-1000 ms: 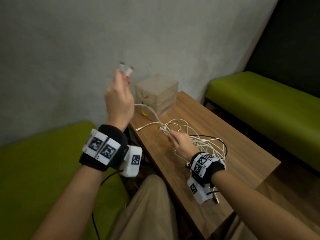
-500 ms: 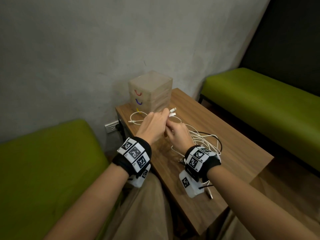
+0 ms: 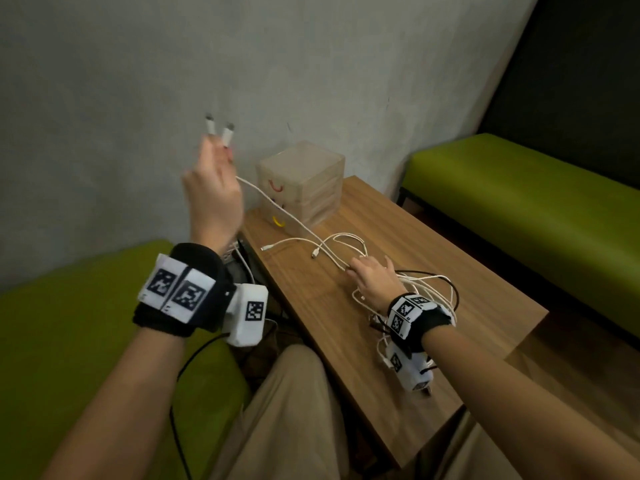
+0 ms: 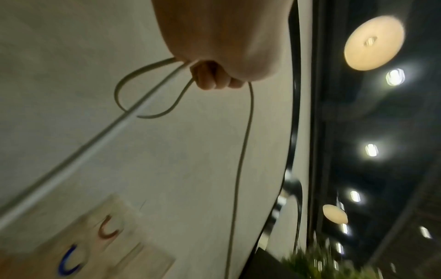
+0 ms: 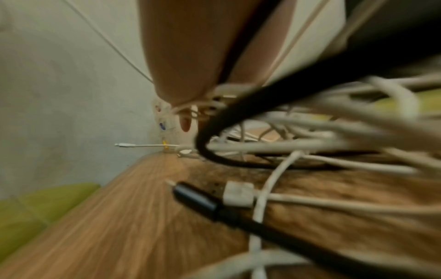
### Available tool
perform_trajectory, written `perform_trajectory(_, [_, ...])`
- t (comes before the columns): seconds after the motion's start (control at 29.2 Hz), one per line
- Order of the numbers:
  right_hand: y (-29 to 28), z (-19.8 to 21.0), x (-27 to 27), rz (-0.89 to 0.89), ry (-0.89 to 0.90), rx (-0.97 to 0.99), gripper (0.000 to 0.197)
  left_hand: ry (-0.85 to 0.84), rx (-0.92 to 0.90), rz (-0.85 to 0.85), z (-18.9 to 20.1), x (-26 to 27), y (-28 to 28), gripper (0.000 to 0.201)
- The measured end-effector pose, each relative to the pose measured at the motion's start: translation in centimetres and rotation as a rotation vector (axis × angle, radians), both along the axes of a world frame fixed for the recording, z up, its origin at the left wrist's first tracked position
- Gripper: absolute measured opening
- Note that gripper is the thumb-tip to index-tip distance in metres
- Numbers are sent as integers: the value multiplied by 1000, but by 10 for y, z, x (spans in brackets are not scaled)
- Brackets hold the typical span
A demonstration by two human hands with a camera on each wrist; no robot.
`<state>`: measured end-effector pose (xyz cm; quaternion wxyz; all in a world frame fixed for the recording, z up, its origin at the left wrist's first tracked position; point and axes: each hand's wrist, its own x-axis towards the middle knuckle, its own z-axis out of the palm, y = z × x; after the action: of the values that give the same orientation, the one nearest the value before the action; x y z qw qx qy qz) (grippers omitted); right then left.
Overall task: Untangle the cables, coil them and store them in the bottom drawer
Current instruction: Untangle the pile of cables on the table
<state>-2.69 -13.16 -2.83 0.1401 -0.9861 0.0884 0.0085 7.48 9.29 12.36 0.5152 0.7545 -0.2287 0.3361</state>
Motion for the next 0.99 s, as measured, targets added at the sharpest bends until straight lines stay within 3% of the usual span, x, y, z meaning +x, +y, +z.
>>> perform_trajectory(0.07, [-6,2,-1,-28,11,19,28,17,-115,23,10,6,14,28])
perform_trajectory(0.14, [-7,6,1,-5,-43,-5,27,82,-63,-14,10,13,15,26])
perform_trajectory(0.21, [-3,13,7,10,-128,-62,24,101,204,51,1,10,3,30])
perform_trajectory(0.27, [3,23,14,16,-151,-132,21,-31,445,50,-17,-5,-16,21])
perform_trajectory(0.38, [8,35,14,37,-11,-286,25,-374,597,-170,-44,-39,-50,18])
perform_trajectory(0.44, [10,38,11,60,23,-389,44,-315,697,-388,-63,-62,-70,30])
perform_trajectory(0.48, [10,39,9,63,15,-415,45,-178,710,-464,-76,-68,-75,33])
perform_trajectory(0.55, [7,40,7,29,-28,-391,37,125,635,-556,-101,-66,-84,34])
perform_trajectory(0.58, [6,40,6,21,-47,-377,33,183,583,-595,-112,-64,-87,33])
perform_trajectory(0.72, [8,36,1,82,-61,-399,24,145,421,-638,-122,-69,-100,32])
perform_trajectory(0.82, [14,29,0,36,-186,-261,23,191,200,-518,-118,-66,-107,32])
perform_trajectory(0.99, [12,2,-3,57,-185,-265,30,212,22,-437,-95,-51,-109,25])
